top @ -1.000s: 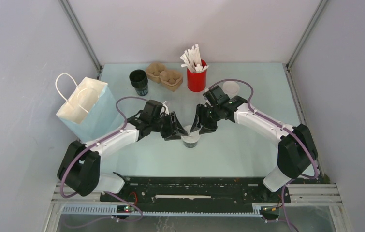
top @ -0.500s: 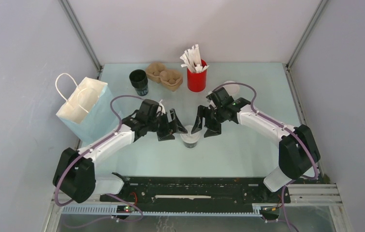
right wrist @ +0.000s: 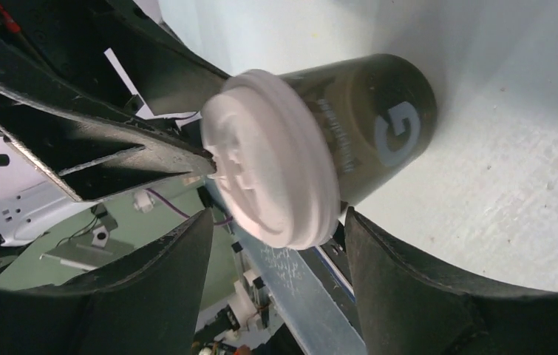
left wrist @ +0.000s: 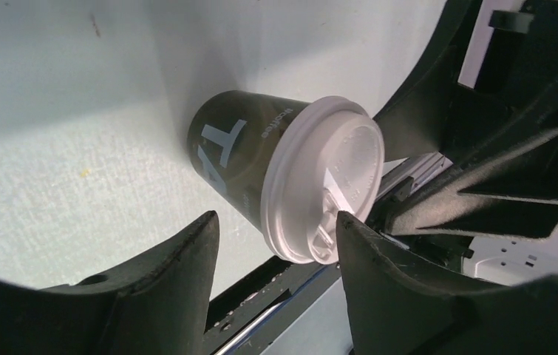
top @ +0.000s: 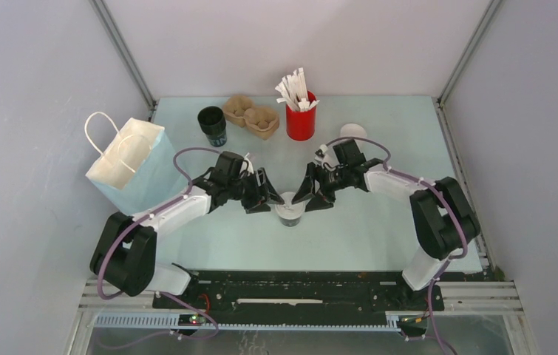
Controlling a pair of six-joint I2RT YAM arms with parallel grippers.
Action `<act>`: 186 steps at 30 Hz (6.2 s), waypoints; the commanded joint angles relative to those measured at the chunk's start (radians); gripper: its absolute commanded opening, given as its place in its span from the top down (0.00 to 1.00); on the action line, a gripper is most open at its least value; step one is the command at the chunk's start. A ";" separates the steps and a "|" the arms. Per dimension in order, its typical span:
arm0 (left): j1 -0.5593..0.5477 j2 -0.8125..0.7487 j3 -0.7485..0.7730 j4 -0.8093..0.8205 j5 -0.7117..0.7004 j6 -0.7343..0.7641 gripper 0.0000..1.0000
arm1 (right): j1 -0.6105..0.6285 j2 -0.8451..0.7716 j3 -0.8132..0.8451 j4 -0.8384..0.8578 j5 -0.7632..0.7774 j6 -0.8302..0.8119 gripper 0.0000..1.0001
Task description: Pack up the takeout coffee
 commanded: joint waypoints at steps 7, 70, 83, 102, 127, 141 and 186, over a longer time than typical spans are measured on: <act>0.005 0.031 -0.139 0.098 -0.022 0.059 0.44 | -0.037 0.150 -0.131 0.276 -0.137 0.018 0.31; 0.006 -0.686 0.112 -0.507 -0.283 0.127 0.00 | 0.461 0.180 0.665 -0.687 0.873 -0.419 0.00; 0.006 -0.701 0.102 -0.515 -0.283 0.128 0.00 | 0.472 0.222 0.661 -0.681 0.900 -0.423 0.02; 0.005 -0.701 0.107 -0.521 -0.284 0.128 0.00 | 0.478 0.245 0.660 -0.671 0.931 -0.417 0.02; 0.006 -0.690 0.108 -0.519 -0.269 0.134 0.00 | 0.462 0.229 0.683 -0.688 0.919 -0.401 0.00; 0.005 -0.682 0.108 -0.517 -0.268 0.137 0.00 | 0.483 0.198 0.702 -0.716 0.943 -0.388 0.00; 0.006 -0.693 0.125 -0.541 -0.280 0.157 0.00 | 0.029 -0.065 0.335 -0.619 1.137 -0.335 0.16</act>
